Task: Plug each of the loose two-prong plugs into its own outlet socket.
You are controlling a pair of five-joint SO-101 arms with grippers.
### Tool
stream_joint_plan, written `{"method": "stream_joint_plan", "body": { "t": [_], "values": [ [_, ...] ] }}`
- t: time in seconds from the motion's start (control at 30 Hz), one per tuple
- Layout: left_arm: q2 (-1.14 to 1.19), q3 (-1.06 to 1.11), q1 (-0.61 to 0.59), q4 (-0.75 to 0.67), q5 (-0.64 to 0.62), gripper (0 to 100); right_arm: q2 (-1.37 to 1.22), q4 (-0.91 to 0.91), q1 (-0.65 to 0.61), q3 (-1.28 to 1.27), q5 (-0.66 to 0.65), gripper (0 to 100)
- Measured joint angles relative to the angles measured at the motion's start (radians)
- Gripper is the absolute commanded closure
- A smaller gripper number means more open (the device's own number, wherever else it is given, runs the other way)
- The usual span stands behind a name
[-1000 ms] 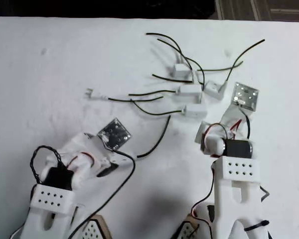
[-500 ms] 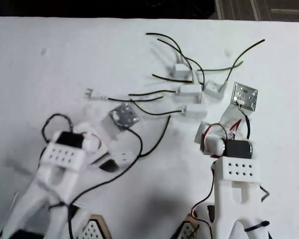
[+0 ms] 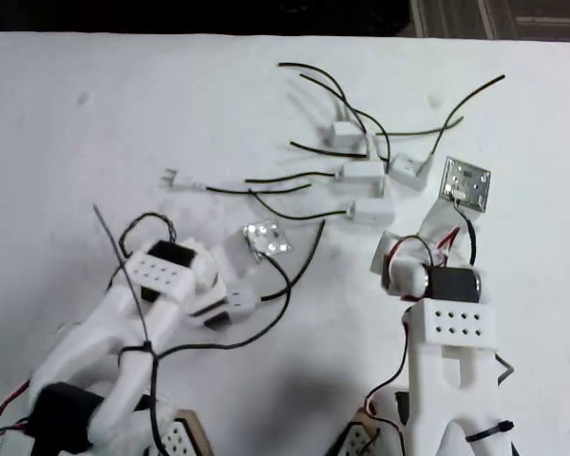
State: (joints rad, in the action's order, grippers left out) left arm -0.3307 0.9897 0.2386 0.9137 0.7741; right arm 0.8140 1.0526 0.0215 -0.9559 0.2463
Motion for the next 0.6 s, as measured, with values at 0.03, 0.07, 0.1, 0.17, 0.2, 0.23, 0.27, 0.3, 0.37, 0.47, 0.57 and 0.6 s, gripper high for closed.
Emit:
{"method": "stream_joint_plan", "body": {
  "t": [0.03,0.07,0.1,0.17,0.2,0.23,0.27,0.3,0.37,0.47,0.57,0.6],
  "values": [
    [0.011,0.0,0.011,-0.003,0.0,82,0.0,0.0,0.0,0.0,0.0,97.8],
    [0.018,0.0,0.023,-0.006,0.0,83,0.0,0.0,0.0,0.0,0.0,97.8],
    [0.023,0.0,0.034,-0.006,0.0,84,0.0,0.0,0.0,0.0,0.0,97.8],
    [0.029,0.0,0.061,-0.008,-0.012,84,0.0,0.0,0.0,0.0,0.0,97.8],
    [0.029,0.0,0.072,-0.008,-0.038,84,0.0,0.0,0.0,0.0,0.0,97.8],
    [0.029,0.0,0.08,-0.008,-0.071,84,0.0,0.0,0.0,0.0,0.0,97.8],
    [0.029,0.0,0.089,-0.008,-0.106,84,0.0,0.0,0.0,0.0,0.0,97.8],
    [0.029,0.0,0.097,-0.008,-0.141,84,0.0,0.0,0.0,0.0,0.0,97.8],
    [0.029,-0.011,0.112,-0.009,-0.215,83,0.0,0.0,0.0,0.0,0.0,97.8],
    [0.029,-0.032,0.124,-0.009,-0.304,73,0.0,0.0,0.0,0.0,0.0,97.8],
    [0.029,-0.04,0.123,-0.011,-0.33,68,0.0,0.0,0.0,0.0,0.0,97.8],
    [0.029,-0.043,0.121,-0.011,-0.334,68,0.0,0.0,0.0,0.0,0.0,97.8]
  ]
}}
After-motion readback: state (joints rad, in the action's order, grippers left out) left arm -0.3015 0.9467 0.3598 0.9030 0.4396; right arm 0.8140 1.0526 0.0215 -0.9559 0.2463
